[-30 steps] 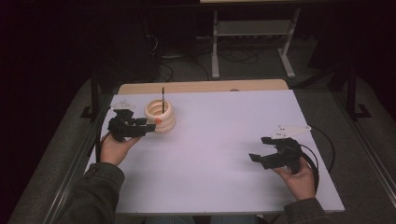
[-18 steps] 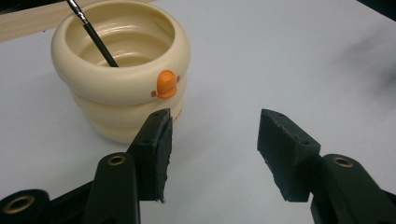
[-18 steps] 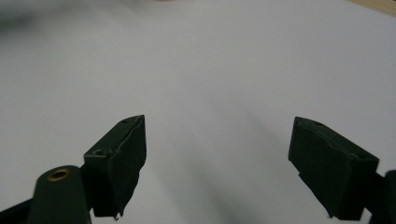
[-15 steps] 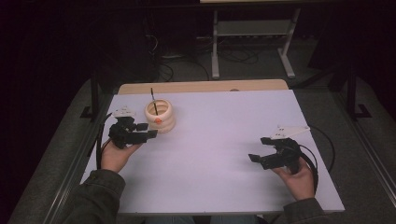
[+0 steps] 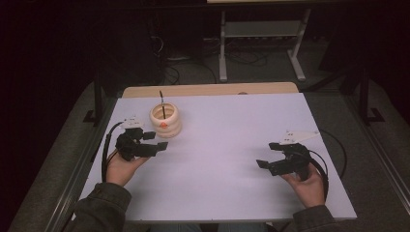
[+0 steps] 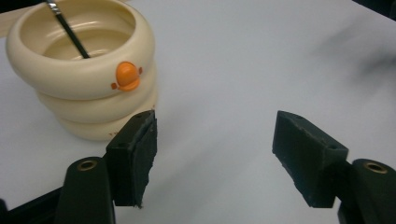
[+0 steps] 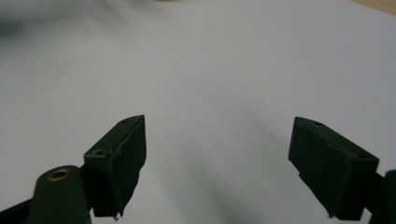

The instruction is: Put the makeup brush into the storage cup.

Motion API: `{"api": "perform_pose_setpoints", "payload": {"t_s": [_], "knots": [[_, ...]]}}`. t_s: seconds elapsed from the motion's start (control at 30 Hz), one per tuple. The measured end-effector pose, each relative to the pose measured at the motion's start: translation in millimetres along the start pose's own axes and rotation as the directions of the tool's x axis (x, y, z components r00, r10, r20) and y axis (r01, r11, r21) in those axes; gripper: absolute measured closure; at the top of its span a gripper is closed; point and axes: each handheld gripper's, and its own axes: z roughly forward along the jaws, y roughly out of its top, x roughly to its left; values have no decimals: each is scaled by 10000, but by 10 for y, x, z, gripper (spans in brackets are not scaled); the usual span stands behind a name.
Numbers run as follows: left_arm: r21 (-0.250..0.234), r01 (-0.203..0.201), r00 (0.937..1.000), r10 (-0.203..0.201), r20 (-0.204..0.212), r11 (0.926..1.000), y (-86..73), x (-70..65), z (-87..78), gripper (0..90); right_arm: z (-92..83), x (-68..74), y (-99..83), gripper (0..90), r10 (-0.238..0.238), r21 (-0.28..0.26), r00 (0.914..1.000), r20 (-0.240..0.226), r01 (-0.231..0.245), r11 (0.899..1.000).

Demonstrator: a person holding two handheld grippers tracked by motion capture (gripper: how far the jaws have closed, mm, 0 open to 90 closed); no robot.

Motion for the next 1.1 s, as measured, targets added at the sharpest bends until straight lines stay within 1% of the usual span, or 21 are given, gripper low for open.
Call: {"api": "perform_pose_setpoints", "payload": {"t_s": [0.1,0.17,0.27,0.3,0.33,0.37,0.43,0.47,0.5,0.77,0.87,0.9,1.0,1.1], "knots": [[-68,-57,10000,57,-41,10000,-46,-50,6,286,14,1,1,182,-8,49,10000,-52,8,10000],[-134,2,10000,-2,-18,9999,-90,-87,11,280,18,5,0,182,-51,79,10000,-58,51,10000],[-141,-34,10000,34,-31,9999,-123,-106,9,279,21,8,-2,182,-29,101,10000,-91,30,9999],[-139,-101,9999,101,-40,9999,-156,-130,8,279,24,10,-3,182,7,121,9999,-109,-6,9999],[-139,-64,10000,64,-15,9999,-170,-141,-2,274,29,11,-4,182,-17,137,9999,-129,19,9999],[-254,-54,10000,55,52,9997,-180,-148,-11,271,29,15,-4,181,15,161,9999,-136,-13,9999],[-200,-156,9999,155,-71,9997,-196,-175,-25,270,30,22,-7,182,41,153,9998,-170,-38,9999],[-179,-237,9997,235,-96,9996,-201,-181,-29,264,32,24,-13,182,-49,108,9999,-132,50,9999],[-177,-277,9996,276,-43,9995,-212,-193,-31,262,29,31,-16,182,-11,106,9999,-124,12,9999],[-293,-288,9996,290,40,9992,-305,-266,-49,255,38,56,-43,182,12,83,9998,-201,-11,10000],[-312,-412,9992,412,-3,9987,-342,-288,-67,257,39,63,-50,182,16,66,9998,-193,-14,10000],[-386,-330,9995,330,0,9987,-356,-302,-74,256,41,62,-52,182,-23,48,9998,-195,24,10000],[-488,-321,9995,319,-54,9983,-398,-337,-93,256,45,69,-56,182,28,95,9997,-236,-26,10000],[-518,-434,9990,432,-59,9977,-446,-355,-104,250,61,81,-70,182,-20,209,9997,-262,26,9998]]}}
